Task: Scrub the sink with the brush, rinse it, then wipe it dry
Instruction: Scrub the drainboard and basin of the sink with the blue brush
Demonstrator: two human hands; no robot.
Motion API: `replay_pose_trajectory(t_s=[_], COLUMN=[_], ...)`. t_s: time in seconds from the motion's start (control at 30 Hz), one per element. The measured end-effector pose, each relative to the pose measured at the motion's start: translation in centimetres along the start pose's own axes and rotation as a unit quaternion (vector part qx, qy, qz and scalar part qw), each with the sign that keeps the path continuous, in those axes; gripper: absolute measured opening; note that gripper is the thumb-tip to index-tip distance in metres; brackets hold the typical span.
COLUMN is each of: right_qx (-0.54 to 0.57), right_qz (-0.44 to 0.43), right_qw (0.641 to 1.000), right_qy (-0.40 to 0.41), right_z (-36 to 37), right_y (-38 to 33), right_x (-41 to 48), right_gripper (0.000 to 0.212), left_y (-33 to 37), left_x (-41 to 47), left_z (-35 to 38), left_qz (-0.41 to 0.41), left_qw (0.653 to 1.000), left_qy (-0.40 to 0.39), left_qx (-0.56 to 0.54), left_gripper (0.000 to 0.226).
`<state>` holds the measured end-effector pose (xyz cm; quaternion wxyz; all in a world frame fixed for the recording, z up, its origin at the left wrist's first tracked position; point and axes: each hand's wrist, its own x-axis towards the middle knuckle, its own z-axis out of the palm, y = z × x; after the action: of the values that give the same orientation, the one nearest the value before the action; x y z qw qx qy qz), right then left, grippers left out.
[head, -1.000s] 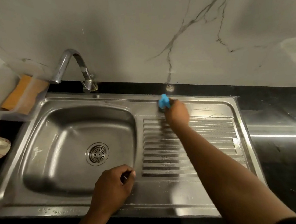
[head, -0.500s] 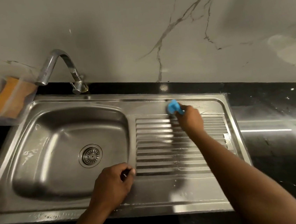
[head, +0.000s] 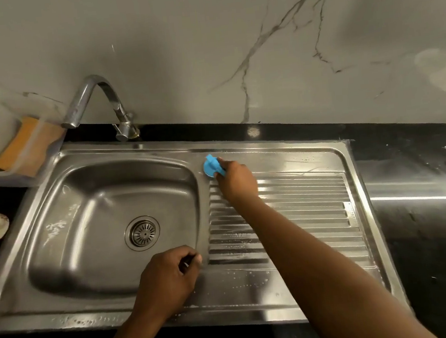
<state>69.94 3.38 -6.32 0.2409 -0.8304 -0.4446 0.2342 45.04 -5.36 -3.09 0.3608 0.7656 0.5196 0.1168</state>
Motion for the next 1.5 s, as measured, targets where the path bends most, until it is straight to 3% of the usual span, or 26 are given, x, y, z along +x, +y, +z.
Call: replay_pose_trajectory(t_s=[0.27, 0.4, 0.5, 0.67, 0.83, 0.97, 1.07, 1.17, 1.27, 1.5], right_qx=[-0.010, -0.044, -0.007, 0.039, -0.007, -0.021, -0.045, -0.070, -0.027, 0.071], right_qz=[0.136, 0.209, 0.220, 0.113, 0.031, 0.084, 0.166, 0.220, 0.214, 0.099], right_qw=[0.984, 0.962, 0.960, 0.989, 0.999, 0.994, 0.976, 0.961, 0.965, 0.991], right_qy=[0.113, 0.169, 0.172, 0.092, 0.013, 0.063, 0.131, 0.151, 0.146, 0.050], right_z=[-12.5, -16.7, -15.4, -8.3, -4.2, -10.3, -16.4, -18.6, -16.7, -6.2], right_y=[13.8, 18.1, 16.6, 7.8, 4.2, 10.9, 16.9, 18.9, 16.7, 4.2], right_x=[-1.2, -2.1, -1.2, 0.5, 0.3, 0.1, -0.7, -0.6, 1.2, 0.6], right_gripper=[0.027, 0.031, 0.028, 0.020, 0.040, 0.018, 0.022, 0.034, 0.029, 0.022], left_y=[0.8, 1.0, 1.2, 1.7, 1.9, 1.6, 1.3, 1.4, 1.6, 1.5], left_x=[0.7, 0.7, 0.6, 0.4, 0.3, 0.3, 0.2, 0.0, -0.2, -0.3], left_z=[0.9, 1.1, 1.2, 1.6, 2.2, 2.5, 2.4, 2.1, 1.9, 1.8], left_qz=[0.020, 0.024, 0.025, 0.029, 0.031, 0.034, 0.031, 0.024, 0.021, 0.023], left_qw=[1.000, 1.000, 1.000, 0.999, 0.999, 0.999, 0.999, 0.999, 0.999, 0.999], left_qy=[-0.006, -0.007, -0.005, -0.012, -0.015, -0.017, -0.013, -0.005, -0.006, -0.021], left_qx=[-0.009, -0.014, -0.017, -0.027, -0.037, -0.033, -0.035, -0.034, -0.027, -0.020], left_gripper=[0.010, 0.010, 0.010, 0.007, 0.005, 0.006, 0.006, 0.007, 0.008, 0.006])
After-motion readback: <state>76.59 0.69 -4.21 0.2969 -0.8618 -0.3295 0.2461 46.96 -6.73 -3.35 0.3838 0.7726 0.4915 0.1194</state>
